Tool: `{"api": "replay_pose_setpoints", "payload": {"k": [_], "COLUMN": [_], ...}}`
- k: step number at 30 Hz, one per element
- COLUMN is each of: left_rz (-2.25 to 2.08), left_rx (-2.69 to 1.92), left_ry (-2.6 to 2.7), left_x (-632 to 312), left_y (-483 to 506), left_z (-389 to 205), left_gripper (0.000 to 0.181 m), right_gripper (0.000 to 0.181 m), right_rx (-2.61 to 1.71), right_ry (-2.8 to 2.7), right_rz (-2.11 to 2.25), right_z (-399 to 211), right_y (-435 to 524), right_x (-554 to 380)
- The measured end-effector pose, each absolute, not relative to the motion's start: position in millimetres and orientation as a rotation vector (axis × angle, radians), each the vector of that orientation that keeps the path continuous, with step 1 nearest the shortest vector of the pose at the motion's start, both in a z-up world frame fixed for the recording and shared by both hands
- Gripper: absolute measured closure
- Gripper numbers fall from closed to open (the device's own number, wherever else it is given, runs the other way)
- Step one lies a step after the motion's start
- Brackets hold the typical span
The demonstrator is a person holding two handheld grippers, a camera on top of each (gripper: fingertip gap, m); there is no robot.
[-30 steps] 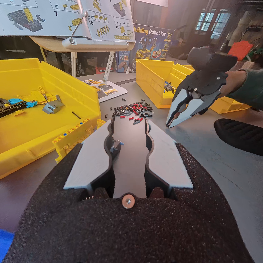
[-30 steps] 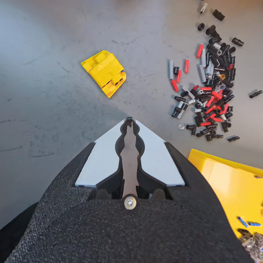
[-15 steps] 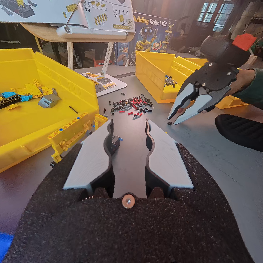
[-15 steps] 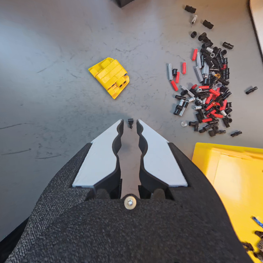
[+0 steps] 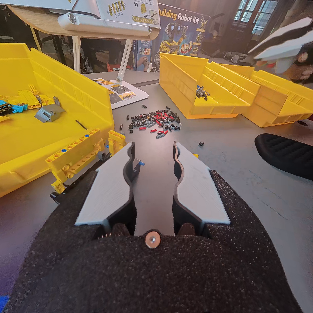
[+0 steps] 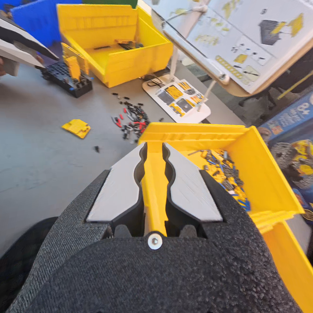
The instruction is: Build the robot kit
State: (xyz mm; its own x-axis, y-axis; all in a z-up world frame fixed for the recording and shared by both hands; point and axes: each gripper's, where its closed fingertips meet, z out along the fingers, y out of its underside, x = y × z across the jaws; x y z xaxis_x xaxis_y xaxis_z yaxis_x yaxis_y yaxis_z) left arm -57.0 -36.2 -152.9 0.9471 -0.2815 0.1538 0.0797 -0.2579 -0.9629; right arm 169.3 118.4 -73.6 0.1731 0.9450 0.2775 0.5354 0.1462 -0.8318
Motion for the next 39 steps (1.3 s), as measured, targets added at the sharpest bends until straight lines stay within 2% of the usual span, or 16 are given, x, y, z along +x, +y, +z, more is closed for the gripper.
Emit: {"api": "replay_pose_setpoints", "payload": {"k": [4, 7, 12, 19, 24, 34, 39], "left_rz": [-0.324, -0.324, -0.327, -0.347, -0.360, -0.410, -0.434], "left_rx": [-1.811, -1.816, -1.825, -1.827, -1.833, -1.831, -1.825], "left_ry": [0.163, 0.156, 0.134, 0.115, 0.108, 0.054, 0.031], "left_x": [-56.8, -58.7, -63.3, -66.7, -67.2, -74.0, -76.7], "left_y": [-36.2, -35.8, -35.6, -35.6, -34.9, -33.3, -33.1], "left_z": [-154.9, -156.6, -159.4, -159.9, -161.1, -161.8, -161.3], "left_gripper": [0.137, 0.137, 0.137, 0.137, 0.138, 0.138, 0.138], "right_gripper": [0.167, 0.167, 0.166, 0.170, 0.181, 0.176, 0.176], "right_rx": [-1.617, -1.715, -1.811, -1.899, -1.952, -2.001, -2.031], "right_ry": [-1.557, -1.711, -2.041, -2.083, -2.112, -2.302, -2.329], "right_rz": [0.330, 0.200, 0.036, -0.227, -0.353, -0.531, -0.406], "right_z": [-77.7, -111.4, -179.5, -201.7, -207.1, -225.3, -234.8], "right_y": [196.5, 244.6, 280.3, 334.1, 355.0, 359.0, 348.0], "right_x": [200.8, 207.0, 207.9, 225.0, 241.2, 251.9, 243.2]}}
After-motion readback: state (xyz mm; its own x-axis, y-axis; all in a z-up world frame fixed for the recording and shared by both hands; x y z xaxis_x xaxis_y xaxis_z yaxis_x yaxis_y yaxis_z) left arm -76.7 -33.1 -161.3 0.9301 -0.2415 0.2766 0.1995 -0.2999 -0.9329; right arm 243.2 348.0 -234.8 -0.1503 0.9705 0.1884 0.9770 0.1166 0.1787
